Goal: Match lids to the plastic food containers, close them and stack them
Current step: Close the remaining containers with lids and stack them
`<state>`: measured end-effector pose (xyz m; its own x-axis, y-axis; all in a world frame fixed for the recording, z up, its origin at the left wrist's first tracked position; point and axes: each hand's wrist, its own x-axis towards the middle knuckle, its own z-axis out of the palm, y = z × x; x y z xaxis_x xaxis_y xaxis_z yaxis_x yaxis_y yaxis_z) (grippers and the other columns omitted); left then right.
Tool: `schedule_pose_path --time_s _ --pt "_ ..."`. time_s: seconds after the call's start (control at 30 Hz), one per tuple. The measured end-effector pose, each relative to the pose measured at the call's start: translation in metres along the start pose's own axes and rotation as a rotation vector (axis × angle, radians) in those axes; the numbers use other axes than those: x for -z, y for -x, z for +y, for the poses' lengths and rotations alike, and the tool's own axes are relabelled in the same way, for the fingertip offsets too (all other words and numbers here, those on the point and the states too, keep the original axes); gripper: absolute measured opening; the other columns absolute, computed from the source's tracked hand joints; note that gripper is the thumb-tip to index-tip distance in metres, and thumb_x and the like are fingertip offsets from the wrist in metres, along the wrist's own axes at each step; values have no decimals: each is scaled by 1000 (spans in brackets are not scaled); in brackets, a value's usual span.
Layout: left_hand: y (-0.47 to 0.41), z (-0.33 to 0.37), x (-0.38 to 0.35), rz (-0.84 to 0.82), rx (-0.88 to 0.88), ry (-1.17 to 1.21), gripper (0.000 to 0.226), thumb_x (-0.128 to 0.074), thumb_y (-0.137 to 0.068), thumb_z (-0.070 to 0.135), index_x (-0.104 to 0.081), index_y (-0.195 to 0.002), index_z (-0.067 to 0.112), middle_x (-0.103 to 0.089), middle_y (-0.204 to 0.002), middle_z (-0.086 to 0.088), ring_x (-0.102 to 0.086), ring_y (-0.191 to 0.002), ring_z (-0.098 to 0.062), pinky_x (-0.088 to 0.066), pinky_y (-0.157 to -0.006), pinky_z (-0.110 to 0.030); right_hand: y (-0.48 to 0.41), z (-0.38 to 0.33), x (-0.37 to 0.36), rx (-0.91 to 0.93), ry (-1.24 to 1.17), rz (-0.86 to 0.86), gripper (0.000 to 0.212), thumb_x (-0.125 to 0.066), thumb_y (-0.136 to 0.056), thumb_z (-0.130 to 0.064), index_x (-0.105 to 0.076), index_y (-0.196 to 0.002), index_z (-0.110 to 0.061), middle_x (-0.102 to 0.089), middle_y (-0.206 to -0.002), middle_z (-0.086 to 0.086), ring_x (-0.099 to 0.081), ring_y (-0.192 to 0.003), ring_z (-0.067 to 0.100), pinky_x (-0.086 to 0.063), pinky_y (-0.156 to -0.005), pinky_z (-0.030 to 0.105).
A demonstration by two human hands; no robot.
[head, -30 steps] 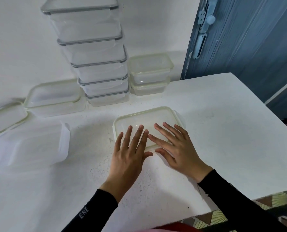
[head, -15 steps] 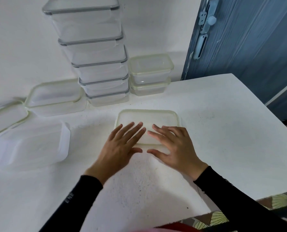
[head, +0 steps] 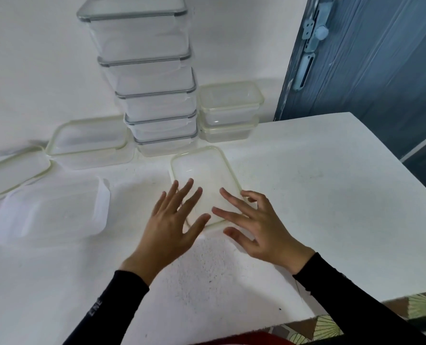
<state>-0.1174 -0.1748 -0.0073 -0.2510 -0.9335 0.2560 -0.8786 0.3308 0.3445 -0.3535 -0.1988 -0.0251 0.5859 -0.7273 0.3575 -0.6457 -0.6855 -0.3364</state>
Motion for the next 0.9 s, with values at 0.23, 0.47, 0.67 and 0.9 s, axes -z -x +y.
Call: schedule_pose_path --time_s 0.23,0.47,0.67,0.9 --pt "13 7 -20 13 -38 -26 88 -42 -88 72 -19 -155 19 -14 -163 -1 1 -150 -34 -28 -111 -63 0 9 -14 71 23 -46 52 -48 -102 -37 -33 -151 -31 -15 -164 -3 -4 -152 28 -5 -122 52" --pt "12 7 -27 74 -56 4 82 -50 -89 65 -30 -151 16 -21 -161 -4 -4 -150 -36 -34 -110 -60 0 9 -18 79 3 26 50 -55 -99 -35 -42 -147 -32 -26 -161 -2 -14 -151 26 -22 -119 54" --pt "10 8 -28 108 -42 -1 79 -51 -89 64 -33 -150 17 -23 -160 -4 -6 -150 -35 -34 -110 -58 1 8 -22 63 -27 72 50 -57 -98 -34 -43 -145 -33 -30 -159 -1 -18 -150 26 -37 -112 52" --pt "11 8 -29 127 -39 5 76 -53 -89 61 -33 -149 20 -25 -160 -2 -8 -150 -35 -34 -110 -57 1 7 -24 56 -98 99 46 -54 -99 -32 -44 -144 -33 -33 -158 -2 -19 -149 26 -49 -102 51"
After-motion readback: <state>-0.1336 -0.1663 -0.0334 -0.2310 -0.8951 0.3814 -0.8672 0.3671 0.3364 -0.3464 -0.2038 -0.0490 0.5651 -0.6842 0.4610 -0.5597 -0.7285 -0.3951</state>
